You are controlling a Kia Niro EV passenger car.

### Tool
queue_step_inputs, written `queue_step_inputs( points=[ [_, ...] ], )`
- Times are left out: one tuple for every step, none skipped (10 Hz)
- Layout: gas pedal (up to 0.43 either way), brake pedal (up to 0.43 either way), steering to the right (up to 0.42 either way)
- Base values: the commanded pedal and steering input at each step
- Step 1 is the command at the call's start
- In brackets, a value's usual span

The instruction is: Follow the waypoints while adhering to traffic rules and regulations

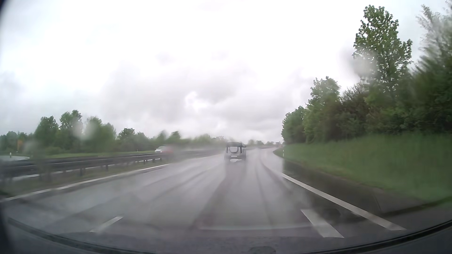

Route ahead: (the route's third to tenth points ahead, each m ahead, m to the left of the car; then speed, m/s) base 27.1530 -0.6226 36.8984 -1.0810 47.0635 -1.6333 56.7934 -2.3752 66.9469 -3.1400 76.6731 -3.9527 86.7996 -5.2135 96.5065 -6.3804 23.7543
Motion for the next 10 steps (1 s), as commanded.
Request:
queue_step_inputs(
  points=[
    [0.331,0.000,0.013],
    [0.331,0.000,0.012],
    [0.331,0.000,0.012],
    [0.331,0.000,0.012],
    [0.331,0.000,0.013],
    [0.339,0.000,0.013],
    [0.339,0.000,0.012],
    [0.339,0.000,0.012],
    [0.339,0.000,0.012],
    [0.339,0.000,0.012]
  ],
)
